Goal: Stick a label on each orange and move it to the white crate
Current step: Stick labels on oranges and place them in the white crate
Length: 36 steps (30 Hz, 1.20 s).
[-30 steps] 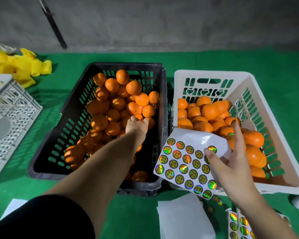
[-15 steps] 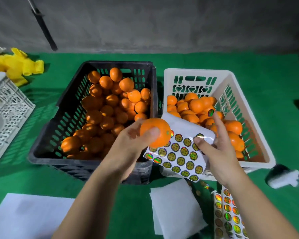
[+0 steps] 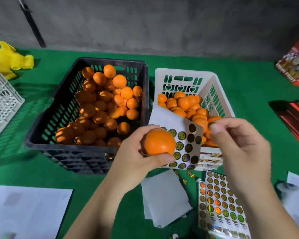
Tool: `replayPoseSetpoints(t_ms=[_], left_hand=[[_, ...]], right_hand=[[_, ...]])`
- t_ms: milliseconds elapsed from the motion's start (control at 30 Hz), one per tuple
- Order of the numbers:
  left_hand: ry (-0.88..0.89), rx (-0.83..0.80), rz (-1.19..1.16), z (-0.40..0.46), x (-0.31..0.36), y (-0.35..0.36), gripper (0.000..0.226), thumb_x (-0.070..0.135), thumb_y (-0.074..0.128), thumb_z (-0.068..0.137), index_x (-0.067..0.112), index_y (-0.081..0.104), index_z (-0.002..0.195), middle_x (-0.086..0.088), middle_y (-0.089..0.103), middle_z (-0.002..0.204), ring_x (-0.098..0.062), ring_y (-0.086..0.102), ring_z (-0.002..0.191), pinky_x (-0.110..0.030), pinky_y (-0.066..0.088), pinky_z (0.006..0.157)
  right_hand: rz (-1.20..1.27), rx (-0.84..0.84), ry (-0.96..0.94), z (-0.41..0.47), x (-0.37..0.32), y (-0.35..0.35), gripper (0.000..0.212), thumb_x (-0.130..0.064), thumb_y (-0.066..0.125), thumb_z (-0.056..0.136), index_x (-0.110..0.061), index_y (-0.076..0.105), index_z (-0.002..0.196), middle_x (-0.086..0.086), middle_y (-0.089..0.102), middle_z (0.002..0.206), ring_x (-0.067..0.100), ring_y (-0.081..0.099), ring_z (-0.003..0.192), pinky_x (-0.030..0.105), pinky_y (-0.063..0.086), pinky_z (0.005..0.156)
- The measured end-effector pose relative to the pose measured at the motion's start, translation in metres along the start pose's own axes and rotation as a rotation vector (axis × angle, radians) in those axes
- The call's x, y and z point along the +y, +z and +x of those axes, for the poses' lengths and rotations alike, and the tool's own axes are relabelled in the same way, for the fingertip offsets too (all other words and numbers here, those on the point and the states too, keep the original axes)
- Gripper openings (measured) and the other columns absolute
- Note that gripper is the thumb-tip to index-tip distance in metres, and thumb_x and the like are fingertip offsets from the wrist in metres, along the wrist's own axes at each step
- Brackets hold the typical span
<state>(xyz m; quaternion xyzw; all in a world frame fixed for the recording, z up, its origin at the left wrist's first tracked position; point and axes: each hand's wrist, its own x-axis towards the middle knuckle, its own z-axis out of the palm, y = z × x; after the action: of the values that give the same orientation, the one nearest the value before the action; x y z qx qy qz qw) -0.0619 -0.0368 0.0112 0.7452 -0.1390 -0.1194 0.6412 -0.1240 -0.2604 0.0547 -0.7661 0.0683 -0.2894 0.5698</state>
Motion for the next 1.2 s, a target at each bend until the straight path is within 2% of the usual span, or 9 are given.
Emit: replayPoseSetpoints(t_ms=[67, 200, 333, 467, 633, 767, 967, 1067, 1200], left_hand=[[0.039, 0.01, 0.057, -0.006, 0.002, 0.004, 0.083, 0.067, 0.093, 0.054, 0.055, 0.059, 0.129, 0.018, 0.066, 0.129, -0.009, 0.07, 0.111, -0.034, 0.062, 0.087], [0.175, 0.038, 0.196, -0.013, 0.009, 0.011, 0.08, 0.072, 0.09, 0.059, 0.056, 0.056, 0.13, 0.026, 0.061, 0.131, 0.001, 0.061, 0.12, -0.01, 0.051, 0.088], [0.225, 0.055, 0.32, -0.008, 0.008, 0.018, 0.079, 0.053, 0.096, 0.064, 0.04, 0.06, 0.133, 0.027, 0.058, 0.128, 0.008, 0.056, 0.118, -0.003, 0.044, 0.088], [0.232, 0.049, 0.328, -0.006, 0.002, 0.022, 0.078, 0.047, 0.097, 0.067, 0.039, 0.06, 0.135, 0.028, 0.056, 0.129, 0.007, 0.055, 0.118, -0.008, 0.048, 0.088], [0.299, 0.121, 0.248, -0.007, 0.0, 0.024, 0.074, 0.055, 0.093, 0.07, 0.039, 0.059, 0.133, 0.028, 0.055, 0.131, 0.01, 0.054, 0.121, -0.001, 0.043, 0.088], [0.342, 0.094, 0.254, -0.009, 0.004, 0.032, 0.078, 0.059, 0.089, 0.073, 0.039, 0.055, 0.141, 0.031, 0.048, 0.141, 0.005, 0.05, 0.132, -0.005, 0.041, 0.099], [0.323, -0.014, 0.269, 0.002, 0.01, 0.03, 0.102, 0.078, 0.076, 0.072, 0.036, 0.043, 0.158, 0.031, 0.036, 0.156, 0.006, 0.038, 0.146, -0.007, 0.032, 0.112], [0.291, 0.044, 0.19, 0.006, 0.007, 0.024, 0.092, 0.078, 0.07, 0.078, 0.039, 0.043, 0.157, 0.042, 0.033, 0.152, 0.016, 0.032, 0.145, 0.0, 0.027, 0.108], [0.174, 0.287, 0.159, 0.016, -0.014, 0.008, 0.056, 0.061, 0.059, 0.097, 0.045, 0.049, 0.149, 0.044, 0.047, 0.14, 0.009, 0.051, 0.134, -0.004, 0.044, 0.097]], right_hand=[[0.038, -0.233, 0.047, -0.005, -0.019, 0.007, 0.004, -0.028, 0.079, 0.091, -0.031, 0.078, 0.093, 0.003, 0.072, 0.083, 0.025, 0.066, 0.077, 0.033, 0.057, 0.072], [0.07, -0.507, 0.103, -0.011, -0.032, 0.019, 0.004, -0.022, 0.076, 0.089, -0.022, 0.078, 0.093, -0.012, 0.072, 0.078, 0.003, 0.066, 0.073, 0.014, 0.051, 0.068], [-0.058, -0.551, 0.168, -0.007, -0.026, 0.021, 0.007, -0.01, 0.076, 0.093, -0.017, 0.074, 0.092, 0.008, 0.07, 0.083, 0.024, 0.067, 0.077, 0.031, 0.056, 0.069], [-0.184, -0.58, 0.2, -0.004, -0.018, 0.021, 0.011, -0.023, 0.077, 0.095, -0.028, 0.067, 0.095, 0.009, 0.07, 0.081, 0.03, 0.067, 0.078, 0.049, 0.058, 0.072], [-0.14, -0.506, 0.444, -0.004, -0.006, 0.018, 0.055, -0.066, 0.079, 0.074, -0.027, 0.052, 0.102, 0.0, 0.06, 0.076, 0.008, 0.055, 0.064, 0.025, 0.044, 0.057], [0.342, -0.656, 0.793, -0.011, 0.0, 0.018, 0.054, -0.054, 0.077, 0.086, -0.024, 0.063, 0.128, 0.01, 0.074, 0.11, 0.017, 0.068, 0.086, 0.031, 0.055, 0.068], [0.957, -0.525, 0.819, -0.022, 0.012, 0.029, 0.046, -0.032, 0.061, 0.1, -0.016, 0.063, 0.144, 0.019, 0.059, 0.148, 0.036, 0.059, 0.135, 0.046, 0.051, 0.111], [0.962, -0.419, 0.857, -0.019, 0.022, 0.03, 0.053, -0.04, 0.076, 0.086, -0.011, 0.073, 0.13, 0.02, 0.072, 0.127, 0.027, 0.077, 0.103, 0.032, 0.063, 0.085], [0.601, -0.264, 0.779, -0.011, 0.037, 0.026, 0.063, -0.046, 0.079, 0.082, -0.005, 0.065, 0.128, 0.016, 0.074, 0.098, 0.019, 0.069, 0.07, 0.026, 0.06, 0.064]])
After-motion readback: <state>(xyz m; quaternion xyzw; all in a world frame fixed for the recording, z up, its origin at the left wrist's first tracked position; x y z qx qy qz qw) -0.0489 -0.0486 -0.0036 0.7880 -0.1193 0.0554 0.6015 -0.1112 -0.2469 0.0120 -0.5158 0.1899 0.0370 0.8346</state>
